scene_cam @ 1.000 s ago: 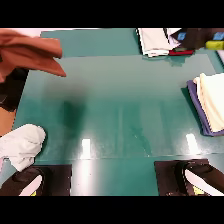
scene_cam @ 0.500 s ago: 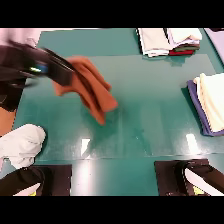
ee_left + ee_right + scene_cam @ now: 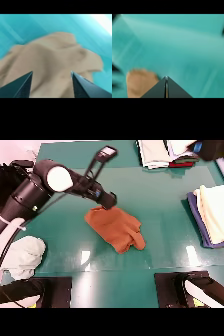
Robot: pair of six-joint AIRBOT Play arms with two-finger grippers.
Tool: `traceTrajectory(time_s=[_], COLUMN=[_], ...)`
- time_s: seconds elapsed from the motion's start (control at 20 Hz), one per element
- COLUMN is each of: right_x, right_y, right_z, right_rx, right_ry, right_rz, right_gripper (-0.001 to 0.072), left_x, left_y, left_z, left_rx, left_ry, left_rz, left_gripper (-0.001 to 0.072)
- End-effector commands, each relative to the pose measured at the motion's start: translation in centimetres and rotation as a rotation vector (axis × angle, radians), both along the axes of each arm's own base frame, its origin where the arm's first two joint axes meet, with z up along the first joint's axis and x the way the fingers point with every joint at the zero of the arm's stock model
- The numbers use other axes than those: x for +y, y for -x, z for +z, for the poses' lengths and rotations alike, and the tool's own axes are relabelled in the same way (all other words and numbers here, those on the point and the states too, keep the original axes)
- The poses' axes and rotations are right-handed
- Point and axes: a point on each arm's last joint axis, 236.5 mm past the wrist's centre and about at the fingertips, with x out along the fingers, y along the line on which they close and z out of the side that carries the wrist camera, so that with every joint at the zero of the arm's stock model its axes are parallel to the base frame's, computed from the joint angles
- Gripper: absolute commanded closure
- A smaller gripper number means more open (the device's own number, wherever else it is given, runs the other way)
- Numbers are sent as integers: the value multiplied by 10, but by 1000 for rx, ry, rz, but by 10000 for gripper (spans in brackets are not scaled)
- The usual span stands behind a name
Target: Fold the shirts.
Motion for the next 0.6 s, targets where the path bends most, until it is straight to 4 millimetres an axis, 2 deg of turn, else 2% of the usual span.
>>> traceTrajectory(time_s=[0.0,0.05,0.1,0.15,0.25,0.35,0.5,0.55], right_x=[-12,-18,-24,-24,-17,2,33,42], right_y=[20,27,37,50,82,104,123,127], right_z=[-94,-129,-166,-198,-258,-301,-344,-354], right_rx=[275,364,461,553,722,807,892,916], right_ry=[27,22,15,3,-26,-76,-145,-158], right_rz=[-5,-25,-42,-45,-36,-14,12,28], right_gripper=[560,401,294,242,181,180,166,103], left_x=[69,92,115,135,163,179,182,182], left_y=[-41,-52,-62,-70,-81,-87,-88,-90], left_z=[-12,-15,-16,-17,-17,-17,-17,-17], left_rx=[71,86,96,103,110,113,111,107], left_ry=[-22,-29,-32,-32,-25,-22,-21,-18], left_rz=[160,212,264,311,378,419,425,427], left_gripper=[137,137,137,137,138,138,137,138])
